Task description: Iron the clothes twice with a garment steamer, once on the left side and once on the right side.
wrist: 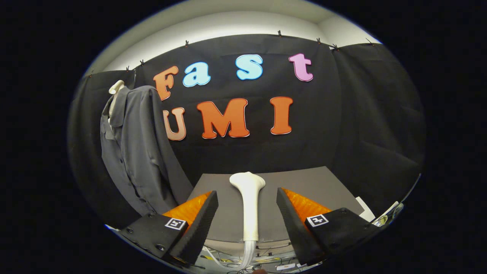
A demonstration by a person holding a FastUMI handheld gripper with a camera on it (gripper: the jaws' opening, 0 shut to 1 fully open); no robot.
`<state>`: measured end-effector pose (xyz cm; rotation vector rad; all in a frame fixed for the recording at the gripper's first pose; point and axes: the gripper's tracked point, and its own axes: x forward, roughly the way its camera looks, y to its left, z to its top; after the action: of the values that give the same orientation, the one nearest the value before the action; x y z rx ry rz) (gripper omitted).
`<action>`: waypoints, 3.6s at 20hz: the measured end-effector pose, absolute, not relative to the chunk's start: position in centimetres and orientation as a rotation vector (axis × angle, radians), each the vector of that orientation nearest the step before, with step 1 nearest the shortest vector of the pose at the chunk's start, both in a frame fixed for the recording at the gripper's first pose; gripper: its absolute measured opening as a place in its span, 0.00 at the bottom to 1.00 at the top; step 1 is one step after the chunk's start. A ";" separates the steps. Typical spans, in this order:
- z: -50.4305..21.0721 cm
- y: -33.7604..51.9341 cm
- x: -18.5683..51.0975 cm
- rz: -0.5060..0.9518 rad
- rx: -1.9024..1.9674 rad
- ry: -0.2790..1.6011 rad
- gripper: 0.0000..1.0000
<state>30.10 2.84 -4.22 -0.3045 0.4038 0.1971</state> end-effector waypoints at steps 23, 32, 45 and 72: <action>-17.9 -1.4 41.1 0.142 -0.220 0.902 0.88; -19.4 -1.9 40.3 0.095 -0.237 1.005 0.57; -14.4 -1.4 40.0 0.110 -0.257 0.721 0.40; -3.9 8.0 22.3 0.130 -0.239 0.301 0.40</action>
<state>22.26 8.04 -3.89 -0.2393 0.3011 0.1298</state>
